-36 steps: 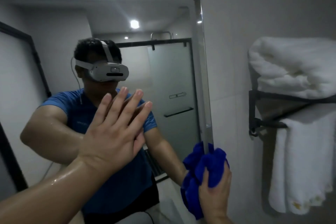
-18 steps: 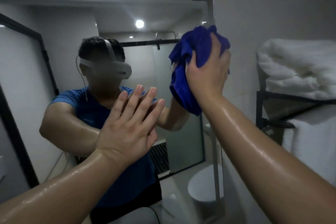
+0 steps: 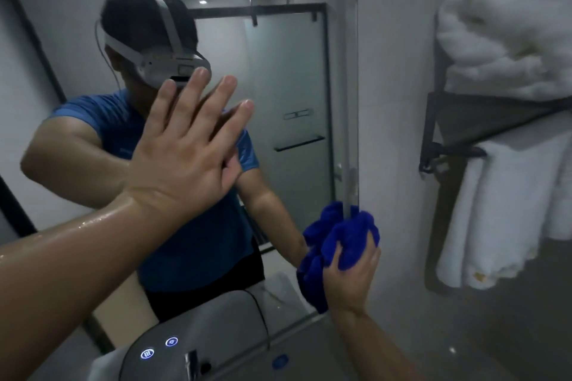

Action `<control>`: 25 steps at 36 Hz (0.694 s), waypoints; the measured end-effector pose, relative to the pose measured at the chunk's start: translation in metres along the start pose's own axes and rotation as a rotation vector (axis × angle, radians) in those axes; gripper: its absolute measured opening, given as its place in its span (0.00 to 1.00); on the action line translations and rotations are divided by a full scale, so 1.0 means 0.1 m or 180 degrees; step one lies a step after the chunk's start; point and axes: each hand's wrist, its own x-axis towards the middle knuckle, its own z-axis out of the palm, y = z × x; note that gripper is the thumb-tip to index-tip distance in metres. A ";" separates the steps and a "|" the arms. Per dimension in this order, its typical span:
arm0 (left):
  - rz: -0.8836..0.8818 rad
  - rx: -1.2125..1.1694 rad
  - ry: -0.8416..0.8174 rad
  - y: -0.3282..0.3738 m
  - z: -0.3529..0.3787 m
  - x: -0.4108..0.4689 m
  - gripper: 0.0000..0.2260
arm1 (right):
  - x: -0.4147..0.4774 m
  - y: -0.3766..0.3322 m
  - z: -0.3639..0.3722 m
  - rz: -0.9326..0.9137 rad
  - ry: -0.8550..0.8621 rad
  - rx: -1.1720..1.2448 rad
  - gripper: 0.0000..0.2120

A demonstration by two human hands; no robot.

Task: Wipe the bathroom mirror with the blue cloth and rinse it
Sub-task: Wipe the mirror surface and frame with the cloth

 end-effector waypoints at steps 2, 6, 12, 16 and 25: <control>0.0008 -0.0024 0.0025 0.01 0.00 0.00 0.29 | -0.16 0.31 -0.08 0.0327 -0.0102 -0.0113 0.29; 0.0022 -0.0008 0.0032 0.00 0.00 0.00 0.29 | -0.22 0.40 -0.13 0.0953 -0.0149 -0.0163 0.23; 0.0026 -0.0014 -0.0040 -0.02 -0.02 0.00 0.30 | 0.13 -0.49 -0.09 0.1133 -0.0037 -0.0018 0.26; 0.0050 -0.0010 -0.0049 -0.03 -0.03 0.00 0.29 | 0.61 -1.59 0.00 0.0219 -0.0105 0.0060 0.37; 0.0047 -0.0063 -0.0030 -0.02 -0.04 0.00 0.29 | 1.43 -3.14 0.31 -0.1509 0.0139 -0.0187 0.37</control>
